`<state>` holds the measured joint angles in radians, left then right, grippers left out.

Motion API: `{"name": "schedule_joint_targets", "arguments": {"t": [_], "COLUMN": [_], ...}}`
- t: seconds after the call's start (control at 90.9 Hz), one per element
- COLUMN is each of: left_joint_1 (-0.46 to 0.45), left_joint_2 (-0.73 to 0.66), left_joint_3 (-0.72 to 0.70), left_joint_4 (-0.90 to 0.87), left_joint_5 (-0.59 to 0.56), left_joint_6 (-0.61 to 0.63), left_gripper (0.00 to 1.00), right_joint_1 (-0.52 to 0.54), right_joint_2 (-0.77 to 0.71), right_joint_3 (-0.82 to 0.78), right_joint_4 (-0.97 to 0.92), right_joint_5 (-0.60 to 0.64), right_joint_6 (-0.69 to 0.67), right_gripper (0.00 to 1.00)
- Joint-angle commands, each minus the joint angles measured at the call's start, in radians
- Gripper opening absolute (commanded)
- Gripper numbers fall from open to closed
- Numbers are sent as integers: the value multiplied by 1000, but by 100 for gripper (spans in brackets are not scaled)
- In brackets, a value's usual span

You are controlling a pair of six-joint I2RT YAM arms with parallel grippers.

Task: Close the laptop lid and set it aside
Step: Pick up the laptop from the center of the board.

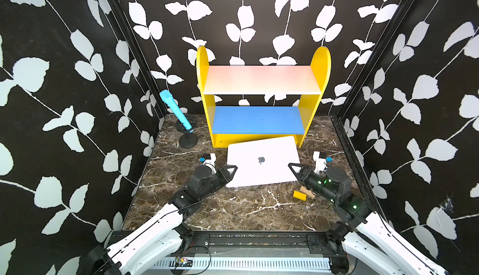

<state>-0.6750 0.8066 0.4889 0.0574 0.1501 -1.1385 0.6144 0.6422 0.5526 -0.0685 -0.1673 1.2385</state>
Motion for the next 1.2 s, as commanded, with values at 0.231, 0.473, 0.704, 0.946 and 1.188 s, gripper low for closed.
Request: {"name": "schedule_joint_targets", "arguments": {"t": [0.231, 0.473, 0.704, 0.946, 1.188], "left_joint_1": [13, 64, 82, 103, 136], "left_joint_2": [94, 167, 254, 323, 390], "left_joint_3": [264, 372, 506, 665, 813], "left_joint_4": [227, 238, 212, 165, 110], "left_joint_5": [290, 348, 391, 421, 443], "left_joint_6": [94, 90, 115, 138, 156], "left_gripper": [0, 0, 0, 0, 0], "right_joint_1": [61, 50, 35, 16, -20], "right_joint_2": [66, 117, 175, 241, 326], "right_joint_3": [116, 197, 286, 395, 506], "right_joint_4": [-17, -16, -24, -55, -69], "right_joint_5": [-242, -227, -230, -240, -267], "right_joint_6": [-163, -182, -199, -229, -248], "right_gripper": [10, 10, 9, 9, 9]}}
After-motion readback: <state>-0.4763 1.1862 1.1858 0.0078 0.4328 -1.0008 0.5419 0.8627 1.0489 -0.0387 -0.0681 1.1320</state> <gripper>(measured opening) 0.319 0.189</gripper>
